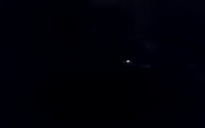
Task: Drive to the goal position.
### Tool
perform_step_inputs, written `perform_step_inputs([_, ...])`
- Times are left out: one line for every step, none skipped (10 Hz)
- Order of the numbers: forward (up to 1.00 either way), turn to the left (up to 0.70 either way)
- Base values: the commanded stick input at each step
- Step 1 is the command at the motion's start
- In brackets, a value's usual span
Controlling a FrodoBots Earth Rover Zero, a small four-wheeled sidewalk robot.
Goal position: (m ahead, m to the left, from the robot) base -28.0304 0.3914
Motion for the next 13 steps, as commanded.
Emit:
perform_step_inputs([-1.00, 0.00])
perform_step_inputs([-1.00, 0.00])
perform_step_inputs([-1.00, 0.00])
perform_step_inputs([-1.00, 0.00])
perform_step_inputs([-1.00, 0.00])
perform_step_inputs([-1.00, 0.00])
perform_step_inputs([-1.00, 0.00])
perform_step_inputs([-1.00, 0.00])
perform_step_inputs([-1.00, 0.00])
perform_step_inputs([-1.00, 0.00])
perform_step_inputs([-1.00, 0.00])
perform_step_inputs([-1.00, 0.00])
perform_step_inputs([-1.00, 0.00])
